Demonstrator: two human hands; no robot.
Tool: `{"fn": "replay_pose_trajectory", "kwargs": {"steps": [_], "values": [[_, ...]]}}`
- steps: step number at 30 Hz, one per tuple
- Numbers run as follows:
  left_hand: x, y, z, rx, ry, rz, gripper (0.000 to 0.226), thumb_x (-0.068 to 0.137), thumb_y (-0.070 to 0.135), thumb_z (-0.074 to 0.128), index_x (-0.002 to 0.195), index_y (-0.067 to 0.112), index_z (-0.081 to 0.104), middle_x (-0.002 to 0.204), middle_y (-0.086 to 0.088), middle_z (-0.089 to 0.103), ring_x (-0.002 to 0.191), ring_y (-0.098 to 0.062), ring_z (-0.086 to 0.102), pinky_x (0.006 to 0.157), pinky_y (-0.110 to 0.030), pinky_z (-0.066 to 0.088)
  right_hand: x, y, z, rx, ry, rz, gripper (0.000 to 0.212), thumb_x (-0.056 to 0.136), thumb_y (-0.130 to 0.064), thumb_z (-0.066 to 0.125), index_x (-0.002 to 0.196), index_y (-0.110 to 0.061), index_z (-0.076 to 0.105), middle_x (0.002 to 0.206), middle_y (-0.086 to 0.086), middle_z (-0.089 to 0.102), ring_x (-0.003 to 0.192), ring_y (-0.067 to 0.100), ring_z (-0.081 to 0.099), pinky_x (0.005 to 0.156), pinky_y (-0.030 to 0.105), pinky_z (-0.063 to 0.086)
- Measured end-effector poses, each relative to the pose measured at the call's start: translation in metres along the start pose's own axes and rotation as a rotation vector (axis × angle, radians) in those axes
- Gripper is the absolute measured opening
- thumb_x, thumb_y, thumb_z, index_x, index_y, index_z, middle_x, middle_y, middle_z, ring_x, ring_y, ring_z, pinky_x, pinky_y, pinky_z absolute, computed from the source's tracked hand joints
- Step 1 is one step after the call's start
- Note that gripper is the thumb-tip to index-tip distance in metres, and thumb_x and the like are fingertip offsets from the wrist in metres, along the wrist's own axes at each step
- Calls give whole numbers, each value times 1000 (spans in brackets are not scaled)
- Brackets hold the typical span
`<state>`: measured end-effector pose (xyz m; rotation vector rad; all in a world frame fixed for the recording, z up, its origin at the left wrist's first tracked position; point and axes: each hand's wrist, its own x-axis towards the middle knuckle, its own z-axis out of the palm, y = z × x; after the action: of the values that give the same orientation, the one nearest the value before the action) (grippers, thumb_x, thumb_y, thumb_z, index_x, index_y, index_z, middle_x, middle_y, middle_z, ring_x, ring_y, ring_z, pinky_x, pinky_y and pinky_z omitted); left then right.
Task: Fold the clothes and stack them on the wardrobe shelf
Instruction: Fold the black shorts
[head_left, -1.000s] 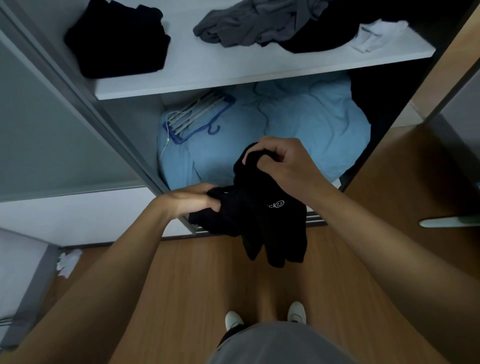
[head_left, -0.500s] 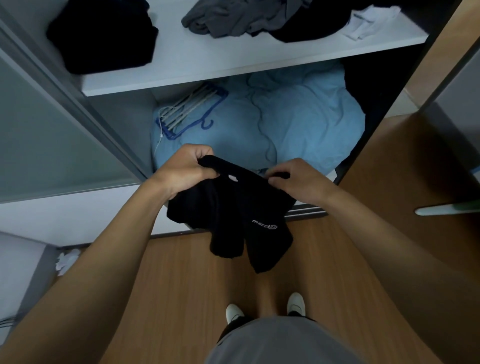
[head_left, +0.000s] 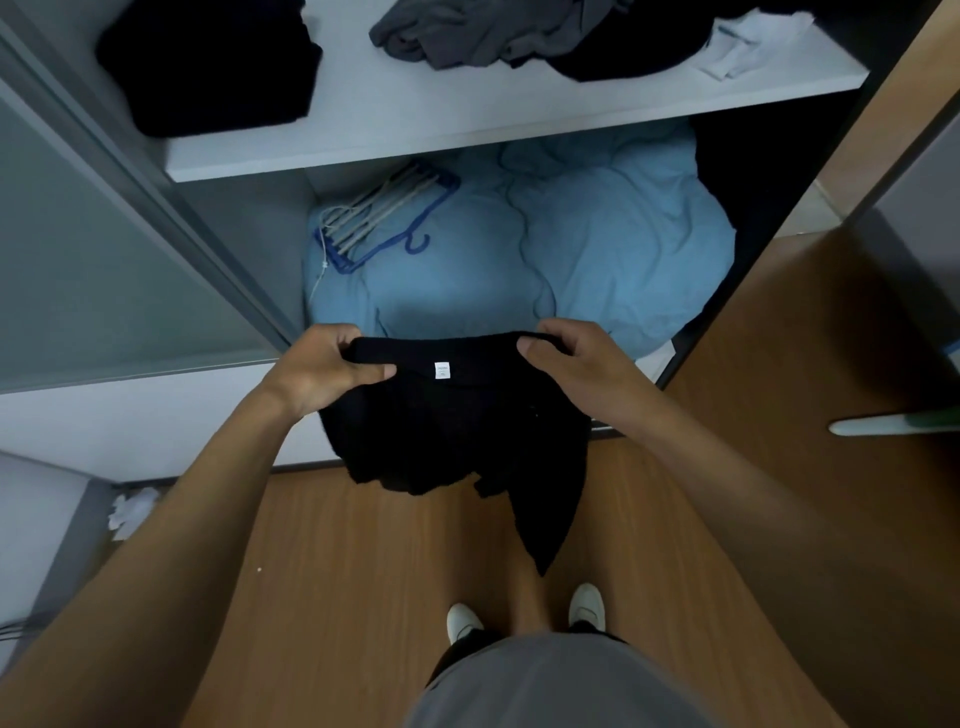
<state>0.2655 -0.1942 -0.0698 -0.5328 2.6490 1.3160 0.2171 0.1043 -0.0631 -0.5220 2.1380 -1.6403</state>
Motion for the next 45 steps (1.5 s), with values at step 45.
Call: {"fn": "replay_pose_trajectory", "kwargs": {"steps": [45], "values": [[-50, 31, 98, -887, -90, -334, 20, 91, 32, 69, 102, 15, 73, 97, -5, 78, 84, -20, 75, 64, -27, 60, -18, 42, 20, 137, 470, 296, 46, 99, -37, 55, 72, -1, 61, 68, 18, 60, 64, 21, 61, 61, 33, 49]]}}
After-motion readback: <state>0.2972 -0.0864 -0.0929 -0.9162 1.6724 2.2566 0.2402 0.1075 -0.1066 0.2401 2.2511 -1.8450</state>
